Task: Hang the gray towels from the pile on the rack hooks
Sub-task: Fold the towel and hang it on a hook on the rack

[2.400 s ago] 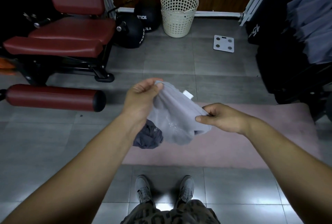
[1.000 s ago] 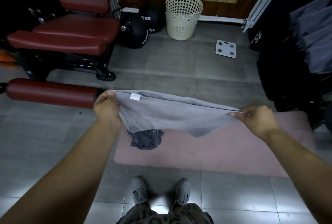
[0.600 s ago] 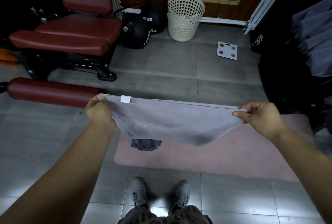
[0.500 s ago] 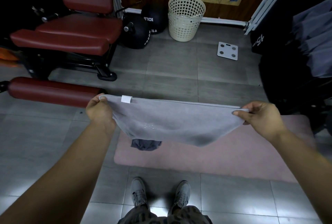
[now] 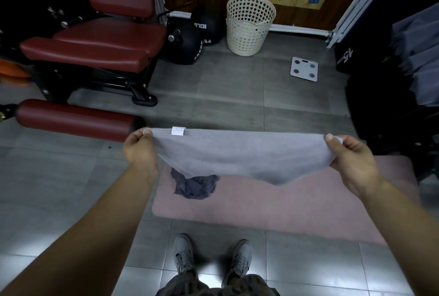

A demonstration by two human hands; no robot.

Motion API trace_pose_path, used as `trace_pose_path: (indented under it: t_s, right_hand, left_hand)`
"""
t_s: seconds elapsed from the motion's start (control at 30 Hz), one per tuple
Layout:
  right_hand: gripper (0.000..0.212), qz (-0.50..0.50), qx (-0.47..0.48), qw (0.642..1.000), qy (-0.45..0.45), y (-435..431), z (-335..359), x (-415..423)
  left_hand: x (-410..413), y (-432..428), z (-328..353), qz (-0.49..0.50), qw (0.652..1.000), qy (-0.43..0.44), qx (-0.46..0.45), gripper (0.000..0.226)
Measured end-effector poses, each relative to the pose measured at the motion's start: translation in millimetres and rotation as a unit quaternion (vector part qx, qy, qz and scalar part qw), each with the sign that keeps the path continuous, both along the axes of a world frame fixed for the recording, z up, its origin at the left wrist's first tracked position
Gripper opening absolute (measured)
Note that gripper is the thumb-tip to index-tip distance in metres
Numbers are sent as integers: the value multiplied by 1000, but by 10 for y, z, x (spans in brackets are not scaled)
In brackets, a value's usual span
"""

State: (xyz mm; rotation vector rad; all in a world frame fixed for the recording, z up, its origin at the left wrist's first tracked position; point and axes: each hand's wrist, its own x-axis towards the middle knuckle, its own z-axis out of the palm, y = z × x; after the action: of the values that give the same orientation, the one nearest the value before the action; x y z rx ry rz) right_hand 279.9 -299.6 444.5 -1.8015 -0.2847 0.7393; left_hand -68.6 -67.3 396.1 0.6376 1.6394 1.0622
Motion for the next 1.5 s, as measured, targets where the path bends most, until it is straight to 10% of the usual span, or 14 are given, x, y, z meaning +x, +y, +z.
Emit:
trace_pose_path:
  t_s: [0.2, 0.4, 0.73, 1.17, 1.5]
  right_hand:
    - [32, -157, -81, 973, -149, 286, -56, -171]
    - [24, -15, -109, 966, -233, 476, 12, -834]
    - [19, 149, 30, 987, 60, 480, 123, -1640]
    - [12, 82, 7, 996, -45, 450, 175, -1632]
    - [26, 114, 135, 961, 212, 371, 266, -1620]
  left_hand:
    - [161, -123, 58, -50, 998, -20, -20, 20]
    - [559, -565, 420, -185, 977, -98, -36, 12]
    - [706, -1178, 511, -355, 931, -34, 81, 18]
    - [667, -1328, 620, -363, 921, 26, 143, 17]
    - [650, -1311, 595, -412, 895, 11, 171, 37]
